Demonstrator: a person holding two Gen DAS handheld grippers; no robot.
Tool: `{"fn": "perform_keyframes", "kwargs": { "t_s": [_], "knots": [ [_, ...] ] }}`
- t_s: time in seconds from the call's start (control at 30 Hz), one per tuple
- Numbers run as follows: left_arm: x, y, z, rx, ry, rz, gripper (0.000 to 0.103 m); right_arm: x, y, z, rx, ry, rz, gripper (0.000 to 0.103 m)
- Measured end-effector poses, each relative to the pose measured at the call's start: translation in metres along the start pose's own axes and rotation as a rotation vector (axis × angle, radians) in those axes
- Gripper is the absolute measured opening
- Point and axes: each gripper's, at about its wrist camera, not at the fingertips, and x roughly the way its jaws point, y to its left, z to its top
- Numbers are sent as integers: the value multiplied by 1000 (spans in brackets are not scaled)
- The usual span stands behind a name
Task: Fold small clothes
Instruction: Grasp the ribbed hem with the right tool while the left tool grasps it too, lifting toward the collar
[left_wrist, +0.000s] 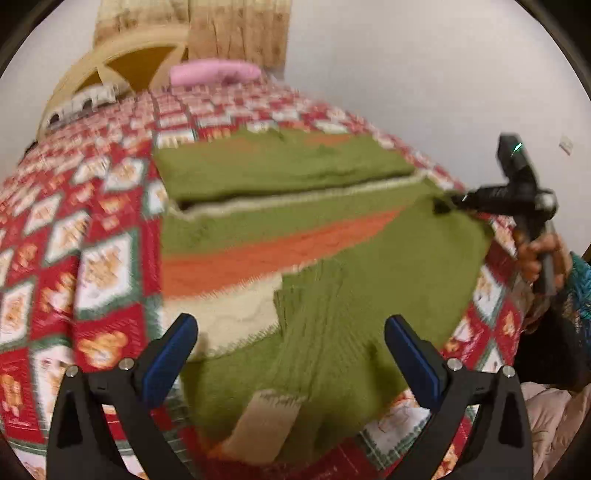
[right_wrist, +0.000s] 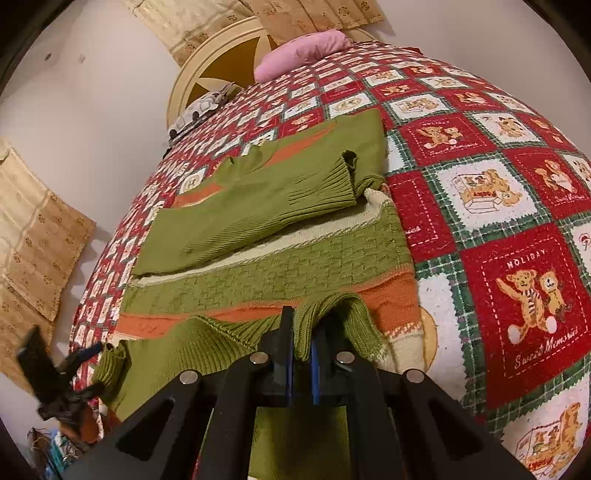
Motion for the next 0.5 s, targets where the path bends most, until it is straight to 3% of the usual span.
{"fn": "perform_keyframes", "kwargs": {
  "t_s": [0.07,0.13,0.2,0.27,0.33,0.43,0.5],
  "knots": [
    [9,2,-3,-23,37,16,68,-5,1,0,-3,1,43,9],
    [4,5,-5,-33,2,48,52,-15,0,2,12,-18,97,15],
    [-4,17,-6,-110,-15,-5,17,-32,-4,3,39,-78,170,33],
    [-11,29,-8,-178,-44,-27,16,-49,-6,0,58,-151,185,54],
    [-12,39,-11,-227,-64,-26,16,-63,-7,-4,55,-216,144,57],
    [-3,38,-16,-249,-43,-53,16,-71,-4,-11,24,-229,74,57],
    [-5,36,-17,-252,-59,-65,28,-72,0,-17,-26,-217,5,57]
  ]
}}
